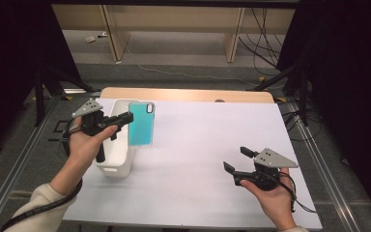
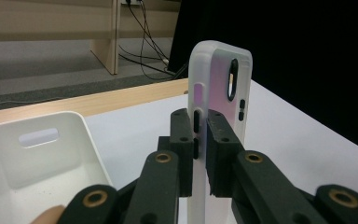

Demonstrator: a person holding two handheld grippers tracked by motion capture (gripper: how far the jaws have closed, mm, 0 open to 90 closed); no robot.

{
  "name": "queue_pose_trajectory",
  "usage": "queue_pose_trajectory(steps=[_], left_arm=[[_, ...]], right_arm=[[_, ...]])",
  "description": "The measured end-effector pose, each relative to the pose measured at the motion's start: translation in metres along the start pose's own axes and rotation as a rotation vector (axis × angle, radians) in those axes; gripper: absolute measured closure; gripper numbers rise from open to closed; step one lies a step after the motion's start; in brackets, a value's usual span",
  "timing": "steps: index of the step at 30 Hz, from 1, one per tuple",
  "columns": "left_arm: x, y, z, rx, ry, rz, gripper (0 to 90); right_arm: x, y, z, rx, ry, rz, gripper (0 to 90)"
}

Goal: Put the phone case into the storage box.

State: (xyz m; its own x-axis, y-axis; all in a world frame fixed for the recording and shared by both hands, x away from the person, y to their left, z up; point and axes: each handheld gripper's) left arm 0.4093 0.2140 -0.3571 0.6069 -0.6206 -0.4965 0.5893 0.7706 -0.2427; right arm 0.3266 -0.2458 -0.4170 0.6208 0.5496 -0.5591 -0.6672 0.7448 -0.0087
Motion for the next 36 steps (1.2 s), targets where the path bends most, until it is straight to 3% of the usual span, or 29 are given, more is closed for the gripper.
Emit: queue_pose_trajectory(steps=[28,36], left_arm=[[0.000,0.015,0.007,0.007,0.005,0.035,82.3],[0.002,0.020,0.012,0.020,-0.001,0.033,82.3]], right_arm=[[0.002,-0.001,-0.001,0.006,-0.006,-0.019,22.3],[0.003,0.001,-0.001,0.023,-0.007,0.014,22.6]])
Point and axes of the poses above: each handheld gripper's, and its own axes: x roughly forward along the jaws, z roughly out of its top, y roughly to its left, and after that the axes turned 13 degrees about y, right-handed
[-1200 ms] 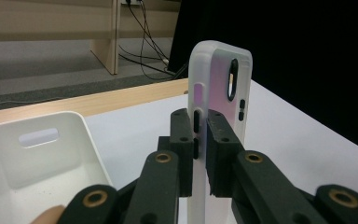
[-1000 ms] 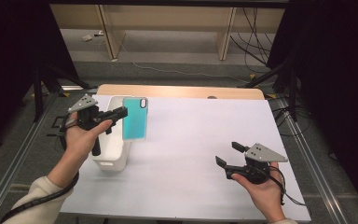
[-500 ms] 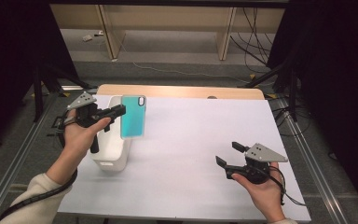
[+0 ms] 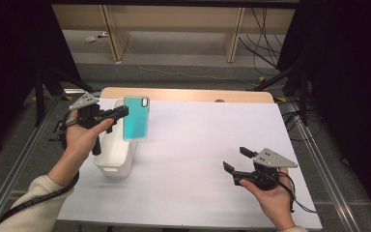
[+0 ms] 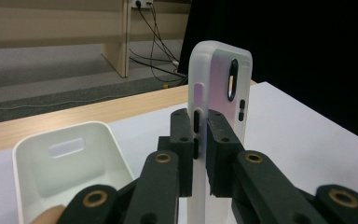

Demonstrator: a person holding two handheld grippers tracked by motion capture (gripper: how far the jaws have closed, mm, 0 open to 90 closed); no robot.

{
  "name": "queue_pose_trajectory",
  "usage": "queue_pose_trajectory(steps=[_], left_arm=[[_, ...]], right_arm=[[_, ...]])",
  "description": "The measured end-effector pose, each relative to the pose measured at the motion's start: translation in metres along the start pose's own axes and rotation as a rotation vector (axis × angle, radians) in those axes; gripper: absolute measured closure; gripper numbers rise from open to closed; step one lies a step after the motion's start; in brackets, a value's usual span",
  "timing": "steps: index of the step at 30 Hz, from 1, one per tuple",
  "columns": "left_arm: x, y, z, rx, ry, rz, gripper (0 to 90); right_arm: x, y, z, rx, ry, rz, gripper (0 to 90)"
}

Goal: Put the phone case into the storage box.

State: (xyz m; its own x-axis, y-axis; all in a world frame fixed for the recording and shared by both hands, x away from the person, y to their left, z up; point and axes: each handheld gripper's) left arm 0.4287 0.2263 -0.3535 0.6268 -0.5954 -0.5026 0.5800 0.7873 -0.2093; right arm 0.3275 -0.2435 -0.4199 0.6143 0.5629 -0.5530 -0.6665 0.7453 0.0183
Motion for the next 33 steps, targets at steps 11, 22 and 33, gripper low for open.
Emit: queue_pose_trajectory(steps=[11,22,33], left_arm=[[0.002,0.009,0.005,0.012,0.003,0.015,82.3],[0.001,0.020,0.008,0.020,0.003,0.036,82.3],[-0.003,0.032,0.012,0.010,-0.011,0.054,82.3]], right_arm=[[0.000,0.000,0.000,0.010,0.013,0.000,22.9],[-0.001,-0.002,-0.001,-0.001,0.019,-0.015,23.6],[-0.001,-0.001,-0.001,0.002,0.017,-0.015,23.6]])
Point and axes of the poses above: each handheld gripper's, and its own axes: x roughly forward along the jaws, z roughly out of its top, y roughly to its left, and after that the axes turned 13 degrees about y, right-handed
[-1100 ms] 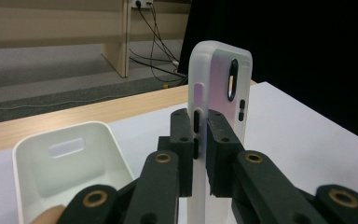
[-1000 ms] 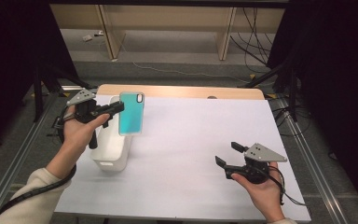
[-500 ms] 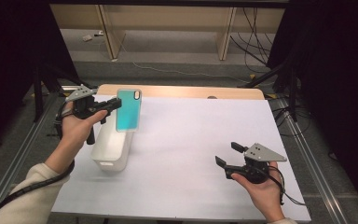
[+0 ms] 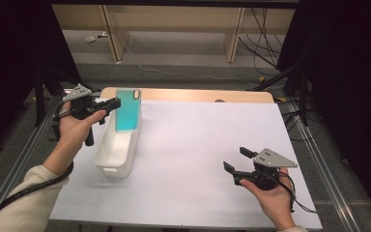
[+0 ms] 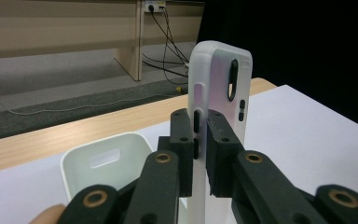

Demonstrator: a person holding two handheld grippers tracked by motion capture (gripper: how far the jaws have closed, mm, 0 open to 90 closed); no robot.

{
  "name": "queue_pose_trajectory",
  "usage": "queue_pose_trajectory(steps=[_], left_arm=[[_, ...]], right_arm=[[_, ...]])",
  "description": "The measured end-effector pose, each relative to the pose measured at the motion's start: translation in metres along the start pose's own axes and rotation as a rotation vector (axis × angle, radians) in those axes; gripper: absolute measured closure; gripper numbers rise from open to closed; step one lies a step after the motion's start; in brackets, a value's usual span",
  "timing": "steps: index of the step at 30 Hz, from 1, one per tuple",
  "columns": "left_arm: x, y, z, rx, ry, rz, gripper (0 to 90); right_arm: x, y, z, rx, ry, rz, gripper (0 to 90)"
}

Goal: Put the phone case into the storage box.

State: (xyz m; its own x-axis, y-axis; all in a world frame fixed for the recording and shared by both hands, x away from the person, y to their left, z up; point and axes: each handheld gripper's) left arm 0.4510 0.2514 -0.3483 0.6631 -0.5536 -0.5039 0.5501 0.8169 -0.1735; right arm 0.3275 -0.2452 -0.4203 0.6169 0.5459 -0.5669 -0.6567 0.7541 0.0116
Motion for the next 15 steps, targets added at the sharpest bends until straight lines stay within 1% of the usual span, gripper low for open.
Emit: queue_pose_trajectory(steps=[10,12,13,15], left_arm=[[-0.0026,0.0076,0.0024,-0.004,-0.008,0.016,82.3],[-0.0025,0.0088,0.0025,-0.004,-0.007,0.017,82.3],[-0.0025,0.0093,0.0026,-0.004,-0.008,0.019,82.3],[-0.0024,0.0105,0.0028,-0.007,-0.009,0.021,82.3]], right_arm=[[0.0001,0.0001,-0.0001,0.001,-0.002,-0.001,23.3],[0.0013,0.0004,-0.0002,0.005,-0.015,0.012,23.2],[0.0003,0.0004,-0.0001,0.004,-0.003,0.003,23.0],[0.0003,0.0002,-0.0003,0.000,-0.003,-0.003,22.7]])
Point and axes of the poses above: each handheld gripper's, and its own axes: x roughly forward along the jaws, z roughly out of its top, y roughly to its left, and after that the axes turned 13 degrees about y, right-handed
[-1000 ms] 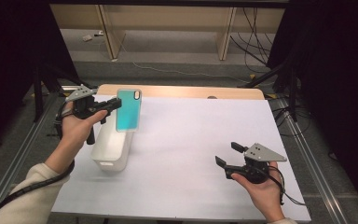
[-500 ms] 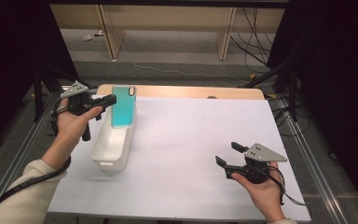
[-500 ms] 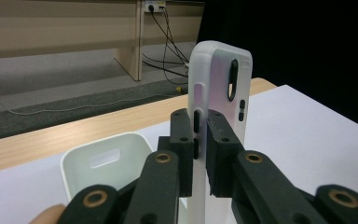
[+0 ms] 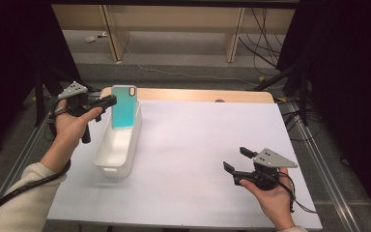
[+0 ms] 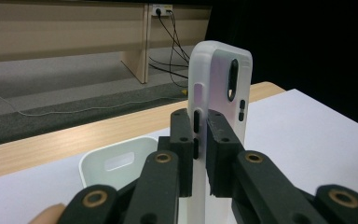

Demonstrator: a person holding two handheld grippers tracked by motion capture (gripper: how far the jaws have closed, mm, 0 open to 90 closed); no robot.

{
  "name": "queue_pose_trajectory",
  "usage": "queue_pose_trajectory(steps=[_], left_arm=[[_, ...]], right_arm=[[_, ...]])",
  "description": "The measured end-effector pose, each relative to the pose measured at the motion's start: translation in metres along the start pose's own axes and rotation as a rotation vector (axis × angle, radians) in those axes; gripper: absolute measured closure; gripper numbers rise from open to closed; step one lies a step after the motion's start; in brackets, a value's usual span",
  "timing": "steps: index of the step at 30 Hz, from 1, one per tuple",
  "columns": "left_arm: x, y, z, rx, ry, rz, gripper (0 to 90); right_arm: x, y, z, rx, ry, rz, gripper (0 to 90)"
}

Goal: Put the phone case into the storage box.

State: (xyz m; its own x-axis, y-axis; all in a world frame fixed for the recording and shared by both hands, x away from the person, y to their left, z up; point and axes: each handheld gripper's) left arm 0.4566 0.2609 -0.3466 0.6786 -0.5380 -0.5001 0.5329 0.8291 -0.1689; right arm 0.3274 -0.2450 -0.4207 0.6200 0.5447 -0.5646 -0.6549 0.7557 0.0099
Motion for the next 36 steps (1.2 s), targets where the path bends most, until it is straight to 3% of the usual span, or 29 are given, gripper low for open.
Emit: queue_pose_trajectory(steps=[4,9,19,29,36], left_arm=[[0.000,0.002,0.000,0.000,-0.004,0.003,82.3],[0.002,0.004,0.001,-0.004,-0.007,0.008,82.2],[0.006,0.008,0.002,-0.006,-0.001,0.019,82.2],[0.011,0.014,0.005,0.000,0.002,0.034,82.2],[0.017,0.019,0.007,0.000,0.014,0.044,82.3]], right_arm=[[0.001,0.000,0.000,0.009,-0.012,0.015,21.8],[-0.001,0.000,0.000,-0.001,0.013,-0.001,21.3],[0.001,0.000,-0.001,0.006,-0.011,0.013,21.3],[0.000,-0.002,-0.001,-0.013,-0.004,-0.012,21.5],[0.000,-0.001,-0.001,0.002,0.008,-0.003,21.5]])
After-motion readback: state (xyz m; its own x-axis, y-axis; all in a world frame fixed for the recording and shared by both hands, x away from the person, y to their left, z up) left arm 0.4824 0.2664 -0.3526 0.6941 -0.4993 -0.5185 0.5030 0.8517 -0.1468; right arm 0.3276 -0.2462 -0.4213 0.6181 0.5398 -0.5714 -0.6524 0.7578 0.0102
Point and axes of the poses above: each handheld gripper's, and its own axes: x roughly forward along the jaws, z roughly out of its top, y roughly to its left, and after that the axes turned 13 degrees about y, right-handed
